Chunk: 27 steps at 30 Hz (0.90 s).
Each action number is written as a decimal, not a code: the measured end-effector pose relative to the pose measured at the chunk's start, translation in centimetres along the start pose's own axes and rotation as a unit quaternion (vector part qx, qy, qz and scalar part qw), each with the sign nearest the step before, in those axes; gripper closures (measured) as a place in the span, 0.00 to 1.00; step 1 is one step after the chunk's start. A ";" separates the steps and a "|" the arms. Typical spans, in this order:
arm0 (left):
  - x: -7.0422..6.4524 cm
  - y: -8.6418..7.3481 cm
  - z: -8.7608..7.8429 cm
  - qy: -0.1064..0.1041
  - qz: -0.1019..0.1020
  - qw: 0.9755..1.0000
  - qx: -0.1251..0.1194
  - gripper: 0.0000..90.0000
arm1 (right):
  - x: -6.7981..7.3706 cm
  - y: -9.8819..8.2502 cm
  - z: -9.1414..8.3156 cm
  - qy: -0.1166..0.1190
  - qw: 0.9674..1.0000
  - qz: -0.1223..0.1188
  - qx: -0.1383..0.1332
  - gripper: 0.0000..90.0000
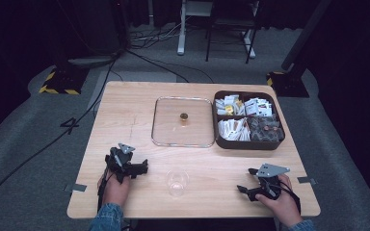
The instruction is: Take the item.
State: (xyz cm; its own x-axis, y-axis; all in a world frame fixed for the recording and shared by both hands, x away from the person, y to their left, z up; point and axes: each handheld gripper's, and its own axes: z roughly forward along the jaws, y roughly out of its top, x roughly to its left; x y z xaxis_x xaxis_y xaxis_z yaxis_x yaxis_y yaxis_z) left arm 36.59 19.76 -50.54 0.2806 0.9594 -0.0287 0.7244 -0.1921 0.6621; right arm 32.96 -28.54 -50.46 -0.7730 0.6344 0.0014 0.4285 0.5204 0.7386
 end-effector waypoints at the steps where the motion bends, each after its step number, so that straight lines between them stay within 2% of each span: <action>1: 0.0 0.0 0.0 0.000 0.001 1.000 0.000 0.00 | 0.0 0.0 0.0 -0.004 1.000 0.003 0.000 0.20; 2: 0.0 0.0 0.0 -0.001 0.002 1.000 -0.001 0.00 | 0.0 0.2 -0.1 -0.003 1.000 0.002 0.002 0.25; 3: 0.0 0.0 0.0 -0.001 0.002 1.000 0.000 0.00 | 0.0 0.3 -0.2 -0.001 1.000 0.000 0.000 0.26; 8: 0.1 0.1 0.0 0.000 0.004 1.000 0.000 0.00 | -0.3 1.5 -1.4 -0.005 0.999 0.021 -0.026 0.24; 11: 0.0 0.1 0.0 0.000 0.002 1.000 -0.001 0.00 | -0.3 2.0 -1.9 -0.007 0.999 0.026 -0.027 0.25; 12: 0.0 0.0 0.0 -0.001 0.002 1.000 -0.001 0.00 | -0.3 2.5 -2.3 -0.015 0.999 0.025 -0.026 0.26; 14: 0.0 0.0 0.0 -0.001 0.002 1.000 -0.001 0.00 | -0.1 3.0 -2.6 -0.017 0.999 0.021 -0.027 0.26; 27: 0.2 0.1 0.1 -0.004 0.005 1.000 0.000 0.00 | -0.8 6.3 -3.8 -0.009 0.997 0.034 -0.067 0.29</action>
State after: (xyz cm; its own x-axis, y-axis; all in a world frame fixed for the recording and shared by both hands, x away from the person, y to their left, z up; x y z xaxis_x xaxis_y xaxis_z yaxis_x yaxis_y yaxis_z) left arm 36.74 19.92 -50.55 0.2922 0.9560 -0.0277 0.7215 -0.2013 0.6625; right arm 34.50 -27.90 -43.27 -0.7356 0.6760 0.0427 0.4113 0.3957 0.8211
